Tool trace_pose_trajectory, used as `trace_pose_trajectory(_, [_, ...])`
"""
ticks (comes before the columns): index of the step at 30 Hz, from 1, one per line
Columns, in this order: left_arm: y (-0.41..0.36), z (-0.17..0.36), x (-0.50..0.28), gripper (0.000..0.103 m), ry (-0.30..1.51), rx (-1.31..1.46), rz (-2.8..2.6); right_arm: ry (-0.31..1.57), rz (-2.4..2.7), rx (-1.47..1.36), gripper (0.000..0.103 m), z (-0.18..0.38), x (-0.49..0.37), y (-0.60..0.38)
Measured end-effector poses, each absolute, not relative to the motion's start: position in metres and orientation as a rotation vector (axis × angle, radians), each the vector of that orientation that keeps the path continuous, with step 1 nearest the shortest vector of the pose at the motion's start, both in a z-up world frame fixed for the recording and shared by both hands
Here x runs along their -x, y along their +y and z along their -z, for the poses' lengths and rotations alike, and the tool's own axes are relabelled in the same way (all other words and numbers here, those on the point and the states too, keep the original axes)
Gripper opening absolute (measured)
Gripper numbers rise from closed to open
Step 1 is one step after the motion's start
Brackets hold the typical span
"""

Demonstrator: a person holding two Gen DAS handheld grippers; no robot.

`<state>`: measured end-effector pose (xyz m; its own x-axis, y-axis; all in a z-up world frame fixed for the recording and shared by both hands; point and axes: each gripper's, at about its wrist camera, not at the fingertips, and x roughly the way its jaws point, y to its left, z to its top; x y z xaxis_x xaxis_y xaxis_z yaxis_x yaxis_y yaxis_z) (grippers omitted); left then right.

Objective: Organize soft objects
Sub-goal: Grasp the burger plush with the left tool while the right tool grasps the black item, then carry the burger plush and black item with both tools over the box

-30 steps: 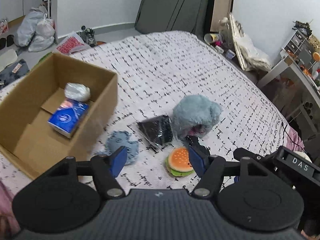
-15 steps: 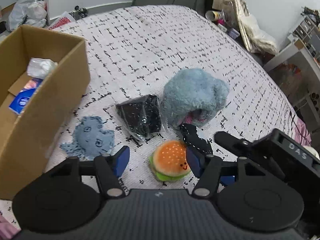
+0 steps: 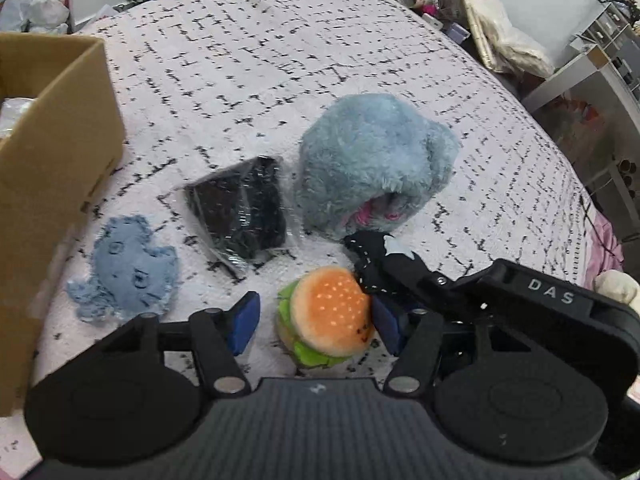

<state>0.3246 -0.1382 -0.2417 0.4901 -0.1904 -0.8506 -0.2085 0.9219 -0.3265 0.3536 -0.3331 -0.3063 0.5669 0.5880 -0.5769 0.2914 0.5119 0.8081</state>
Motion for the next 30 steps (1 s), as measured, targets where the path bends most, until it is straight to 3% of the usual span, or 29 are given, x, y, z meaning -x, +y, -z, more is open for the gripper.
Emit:
trace_pose_trajectory(3, [-0.141, 0.24, -0.323, 0.035, 1.054, 0.42, -0.002, 0.979, -0.203, -1.043, 0.015, 0.301, -0.349, -0.336])
trace_pose_trajectory(6, [-0.137, 0.228, -0.315, 0.029, 0.984, 0.446, 0.002, 0.971, -0.192, -1.016, 0.015, 0.296, -0.346, -0.336])
trace_pose_trajectory(15, [-0.112, 0.192, -0.291, 0.027, 0.912, 0.419, -0.031, 0.906, -0.257, -0.927, 0.015, 0.262, -0.334, -0.323])
trace_pose_trajectory(30, [-0.013, 0.09, -0.225, 0.027, 0.709, 0.393, -0.165, 0.8, -0.413, -0.756, 0.015, 0.192, -0.301, -0.268])
